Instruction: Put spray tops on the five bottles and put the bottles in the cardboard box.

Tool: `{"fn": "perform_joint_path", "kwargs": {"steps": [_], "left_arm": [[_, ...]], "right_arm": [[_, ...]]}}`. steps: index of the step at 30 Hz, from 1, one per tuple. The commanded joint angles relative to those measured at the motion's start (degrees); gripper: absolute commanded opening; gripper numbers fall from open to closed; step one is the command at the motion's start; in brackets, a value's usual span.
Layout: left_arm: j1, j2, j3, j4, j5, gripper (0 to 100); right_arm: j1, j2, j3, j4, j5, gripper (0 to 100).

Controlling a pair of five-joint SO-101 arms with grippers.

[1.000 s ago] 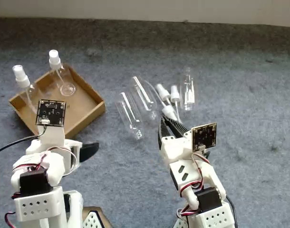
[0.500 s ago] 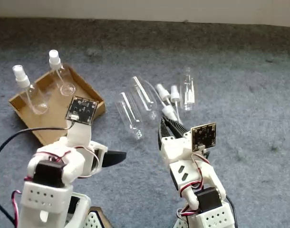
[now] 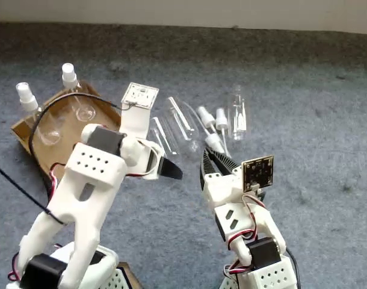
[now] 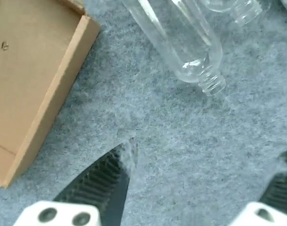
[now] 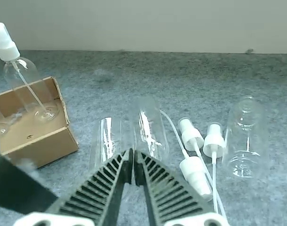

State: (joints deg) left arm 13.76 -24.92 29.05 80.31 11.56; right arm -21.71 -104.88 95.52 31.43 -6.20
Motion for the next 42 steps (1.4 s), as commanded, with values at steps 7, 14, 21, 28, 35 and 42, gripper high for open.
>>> {"fn": "perform_joint_path", "kwargs": {"steps": [7,14,21,28,35,42], "left_arm": [[1.0,13.3,-5.6,-15.3,10.8,39],[-2.2,19.2,-12.8,-16.2,16.1,39],[-2.2,26.8,-19.5,-16.1,17.8,35],[-2.0,31.3,-23.6,-16.1,20.2,18],[-5.3,35.0,-25.1,-16.5,20.4,18],[-5.3,37.1,-25.4,-16.6,20.7,29]], "right_arm": [[0.6,-0.6,6.6,0.1,0.6,0.6],[0.6,-0.6,6.6,0.0,0.6,0.6],[0.6,-0.6,6.7,0.0,0.6,0.6],[0.6,-0.6,6.7,0.0,0.6,0.6],[0.6,-0.6,6.7,0.0,0.6,0.6],[0.6,-0.6,6.7,0.0,0.6,0.6]]}}
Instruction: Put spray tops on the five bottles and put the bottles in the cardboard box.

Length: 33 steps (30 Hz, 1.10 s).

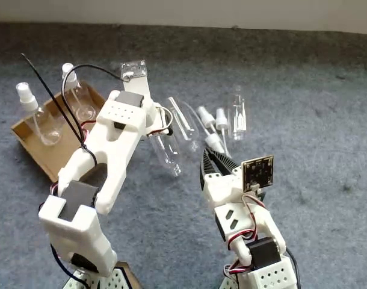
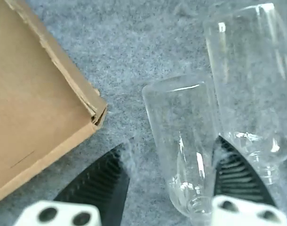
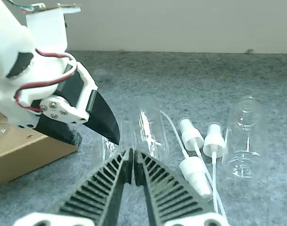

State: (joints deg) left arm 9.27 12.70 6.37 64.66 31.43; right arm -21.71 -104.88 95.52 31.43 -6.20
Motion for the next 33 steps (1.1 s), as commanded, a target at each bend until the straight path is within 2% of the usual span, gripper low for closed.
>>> {"fn": "perform_joint_path", "kwargs": {"steps": [1,5,14,31,33], "left_arm": [[-0.9,-0.1,-3.3,-0.8,0.8,32],[-0.9,0.0,-4.0,-0.7,2.2,36],[-0.9,0.1,-3.7,-1.0,2.0,26],[-0.8,7.1,-7.0,-3.4,2.0,26],[-0.6,7.1,-7.1,-3.5,2.0,26]], "right_arm": [[0.6,-0.6,6.7,0.0,0.6,0.6],[0.6,-0.6,6.7,0.0,0.6,0.6],[0.6,-0.6,6.7,0.0,0.6,0.6],[0.6,-0.6,6.5,0.0,0.7,0.6],[0.6,-0.6,6.5,0.0,2.5,0.6]]}}
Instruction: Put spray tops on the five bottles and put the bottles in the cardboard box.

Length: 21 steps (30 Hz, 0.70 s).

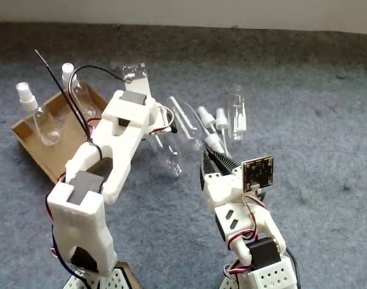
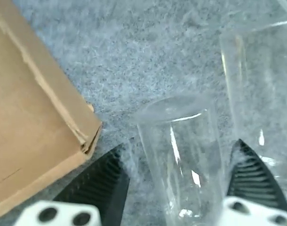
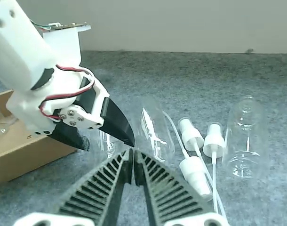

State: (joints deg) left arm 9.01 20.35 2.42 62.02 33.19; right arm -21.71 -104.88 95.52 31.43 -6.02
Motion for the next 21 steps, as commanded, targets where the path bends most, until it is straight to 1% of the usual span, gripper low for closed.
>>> {"fn": "perform_joint_path", "kwargs": {"steps": [1,7,16,18,21], "left_arm": [[-0.2,-0.5,-2.9,-1.7,0.3,26],[-0.1,-0.5,-0.3,-4.4,0.3,26],[-0.1,-0.5,0.6,-4.1,0.3,26],[0.0,-0.5,0.6,-4.0,0.3,26],[0.7,-0.5,0.7,-4.0,0.4,26]], "right_arm": [[0.5,-0.6,6.5,0.0,3.3,0.6],[0.3,-0.6,6.7,0.0,4.0,0.6],[0.7,-0.6,6.6,0.0,4.0,0.5],[3.0,-0.6,6.4,0.0,4.0,0.5],[9.6,-0.6,6.3,0.0,4.0,0.5]]}}
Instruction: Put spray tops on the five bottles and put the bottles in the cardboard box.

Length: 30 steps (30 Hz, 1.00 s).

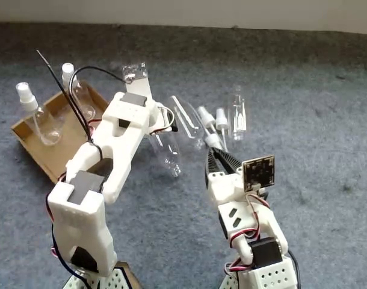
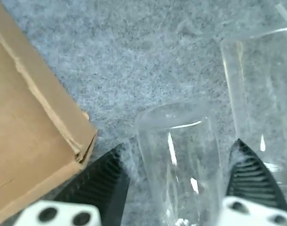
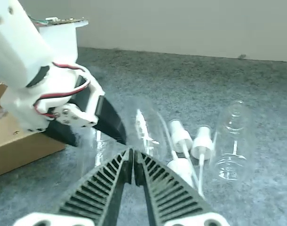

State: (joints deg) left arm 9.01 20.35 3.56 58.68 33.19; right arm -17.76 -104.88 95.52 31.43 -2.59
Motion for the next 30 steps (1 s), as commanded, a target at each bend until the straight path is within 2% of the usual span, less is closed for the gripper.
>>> {"fn": "perform_joint_path", "kwargs": {"steps": [1,5,8,13,18,21,25,30], "left_arm": [[1.0,-0.5,0.1,-0.6,0.3,26],[2.9,-0.5,2.2,-0.9,0.3,26],[2.5,-0.5,2.8,-1.0,0.3,26],[2.7,-0.5,2.9,-1.0,0.3,26],[2.4,-0.5,2.9,-0.9,0.4,16],[2.5,-0.6,2.9,-0.7,0.4,12],[2.5,-0.9,2.9,-0.3,0.3,12],[2.8,-1.9,1.4,6.9,0.1,12]], "right_arm": [[8.0,-0.6,6.2,-0.1,0.6,0.5],[16.5,-0.7,3.3,-3.2,0.5,0.5],[20.2,-0.7,3.0,-7.1,0.5,0.5],[21.1,-0.7,3.0,-10.2,0.5,0.5],[21.5,-0.7,3.3,-9.9,0.6,0.5],[24.3,-0.7,6.9,-9.9,0.6,0.5],[29.4,-0.7,8.8,-10.0,0.5,0.5],[29.4,-0.7,8.7,-8.7,0.5,0.5]]}}
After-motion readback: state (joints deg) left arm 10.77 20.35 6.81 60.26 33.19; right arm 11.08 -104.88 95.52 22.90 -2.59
